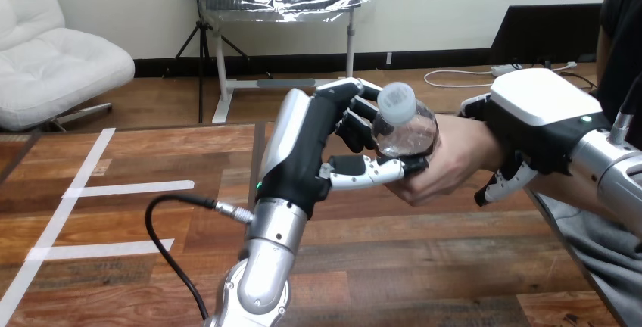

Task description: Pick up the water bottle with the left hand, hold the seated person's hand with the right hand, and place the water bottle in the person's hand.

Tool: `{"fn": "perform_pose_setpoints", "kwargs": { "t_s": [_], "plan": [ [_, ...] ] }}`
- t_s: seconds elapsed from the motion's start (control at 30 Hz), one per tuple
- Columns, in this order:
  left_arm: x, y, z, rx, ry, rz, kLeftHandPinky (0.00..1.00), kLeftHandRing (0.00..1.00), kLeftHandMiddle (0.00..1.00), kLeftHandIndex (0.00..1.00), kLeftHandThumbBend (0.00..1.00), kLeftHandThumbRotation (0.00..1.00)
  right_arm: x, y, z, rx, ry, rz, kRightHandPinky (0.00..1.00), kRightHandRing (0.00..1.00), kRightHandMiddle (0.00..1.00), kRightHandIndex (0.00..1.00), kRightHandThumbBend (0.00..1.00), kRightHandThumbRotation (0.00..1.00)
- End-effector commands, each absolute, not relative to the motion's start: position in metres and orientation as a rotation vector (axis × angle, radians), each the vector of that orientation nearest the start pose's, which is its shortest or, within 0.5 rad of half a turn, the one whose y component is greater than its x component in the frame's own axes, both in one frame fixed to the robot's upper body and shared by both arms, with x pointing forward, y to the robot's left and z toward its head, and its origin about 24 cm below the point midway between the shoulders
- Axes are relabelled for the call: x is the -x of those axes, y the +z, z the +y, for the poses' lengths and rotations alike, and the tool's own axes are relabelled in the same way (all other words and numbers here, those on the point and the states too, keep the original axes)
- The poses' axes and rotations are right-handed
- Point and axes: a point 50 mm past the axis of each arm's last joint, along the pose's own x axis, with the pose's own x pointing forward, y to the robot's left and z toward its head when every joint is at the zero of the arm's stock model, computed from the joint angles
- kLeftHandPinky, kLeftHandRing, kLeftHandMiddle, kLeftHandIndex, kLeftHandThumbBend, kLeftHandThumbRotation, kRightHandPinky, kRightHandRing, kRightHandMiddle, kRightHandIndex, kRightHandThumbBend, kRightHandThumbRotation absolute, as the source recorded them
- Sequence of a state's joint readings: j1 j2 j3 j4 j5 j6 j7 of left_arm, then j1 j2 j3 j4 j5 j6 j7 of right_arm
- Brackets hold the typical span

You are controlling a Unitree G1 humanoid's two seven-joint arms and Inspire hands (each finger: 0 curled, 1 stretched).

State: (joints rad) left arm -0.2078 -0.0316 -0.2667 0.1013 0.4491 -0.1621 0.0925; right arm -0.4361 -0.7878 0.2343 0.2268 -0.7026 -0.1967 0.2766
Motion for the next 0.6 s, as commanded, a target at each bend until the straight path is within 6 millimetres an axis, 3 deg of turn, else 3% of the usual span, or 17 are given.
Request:
{"fn": "perform_pose_setpoints", "kwargs": {
  "t_s": [0.0, 0.03, 0.2, 0.57],
  "plan": [
    [-0.278, 0.108, 0.051, -0.503, -0.292, -0.438, 0.7, 0.76, 0.77, 0.85, 0.77, 0.43, -0.319, 0.153, -0.228, 1.544, 0.328, -0.195, 0.68, 0.8, 0.83, 0.81, 0.88, 0.07],
    [-0.278, 0.107, 0.051, -0.511, -0.297, -0.438, 0.78, 0.83, 0.85, 0.9, 0.81, 0.49, -0.318, 0.153, -0.227, 1.537, 0.328, -0.194, 0.71, 0.84, 0.86, 0.83, 0.88, 0.07],
    [-0.275, 0.106, 0.053, -0.523, -0.317, -0.426, 0.92, 0.94, 0.95, 0.97, 0.87, 0.59, -0.314, 0.152, -0.227, 1.51, 0.326, -0.201, 0.75, 0.88, 0.89, 0.85, 0.88, 0.07],
    [-0.27, 0.102, 0.058, -0.51, -0.316, -0.415, 0.99, 1.0, 1.0, 1.0, 0.92, 0.69, -0.305, 0.149, -0.227, 1.457, 0.322, -0.207, 0.8, 0.92, 0.92, 0.88, 0.88, 0.06]
  ]
}}
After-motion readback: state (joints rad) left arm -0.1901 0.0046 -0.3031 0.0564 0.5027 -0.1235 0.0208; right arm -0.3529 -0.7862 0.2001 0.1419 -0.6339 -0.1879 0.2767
